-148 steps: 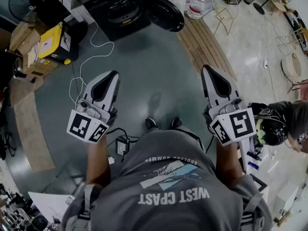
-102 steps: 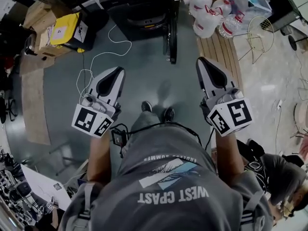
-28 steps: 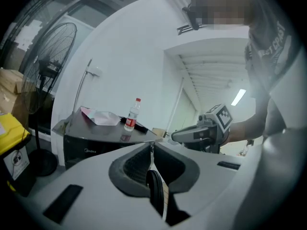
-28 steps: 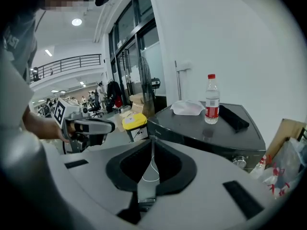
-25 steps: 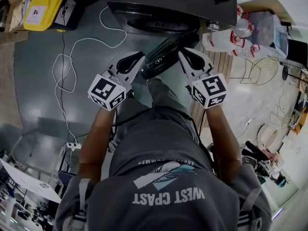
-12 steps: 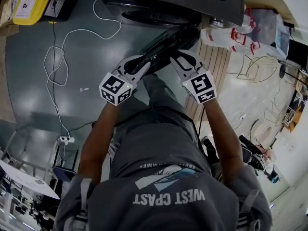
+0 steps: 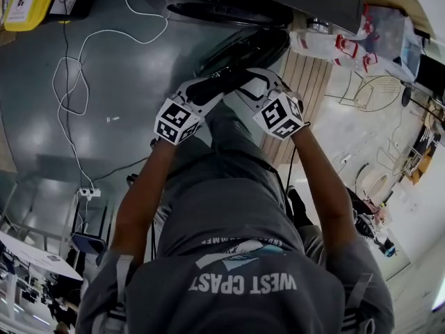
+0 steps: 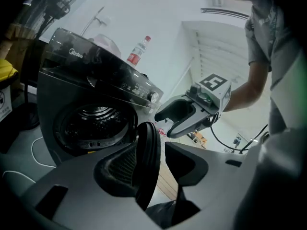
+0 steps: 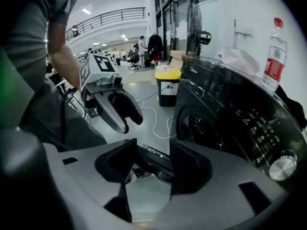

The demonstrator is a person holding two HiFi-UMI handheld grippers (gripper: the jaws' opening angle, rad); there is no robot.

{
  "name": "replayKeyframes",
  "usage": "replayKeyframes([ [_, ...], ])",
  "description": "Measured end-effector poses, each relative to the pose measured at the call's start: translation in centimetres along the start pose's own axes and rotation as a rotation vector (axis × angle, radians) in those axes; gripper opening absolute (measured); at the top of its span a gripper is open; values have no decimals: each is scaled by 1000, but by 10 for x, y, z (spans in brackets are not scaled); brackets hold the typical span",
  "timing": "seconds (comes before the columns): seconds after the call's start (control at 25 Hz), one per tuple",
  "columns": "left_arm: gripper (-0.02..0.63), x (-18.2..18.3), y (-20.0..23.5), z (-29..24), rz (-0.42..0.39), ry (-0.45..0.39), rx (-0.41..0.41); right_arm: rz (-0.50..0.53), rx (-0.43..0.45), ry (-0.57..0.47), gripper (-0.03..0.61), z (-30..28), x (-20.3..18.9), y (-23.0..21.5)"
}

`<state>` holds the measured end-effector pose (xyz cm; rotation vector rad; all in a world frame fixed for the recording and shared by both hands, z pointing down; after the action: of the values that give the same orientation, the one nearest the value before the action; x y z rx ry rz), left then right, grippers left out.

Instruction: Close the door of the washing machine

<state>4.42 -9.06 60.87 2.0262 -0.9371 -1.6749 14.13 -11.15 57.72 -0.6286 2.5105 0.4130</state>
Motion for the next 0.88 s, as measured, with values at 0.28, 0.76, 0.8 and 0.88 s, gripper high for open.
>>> replayKeyframes([
  [0.28,232,-32,8,-25,16,100,8,271,78,54,244,-19,-24,20],
  [0.76,241,-49,13,-46,-79,252,87,482,94,92,219,-35,-42,23],
  [0.8,224,-48,13,-47,-99,254,94,476,91,87,218,-36,-41,22],
  [0.88,219,-45,15,-46,-125,254,112,464,82,81,216,-38,-39,20],
])
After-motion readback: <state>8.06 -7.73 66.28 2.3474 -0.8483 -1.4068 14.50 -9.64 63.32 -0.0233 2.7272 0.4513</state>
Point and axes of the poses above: the fingertips, and each gripper's own axes: z backward along the fingers, y to its left, x out of its top, the point moved 4 cm from there along z, backward along the fingers, and after that the axes turned 15 degrees about -x, right-handed, at the moved point
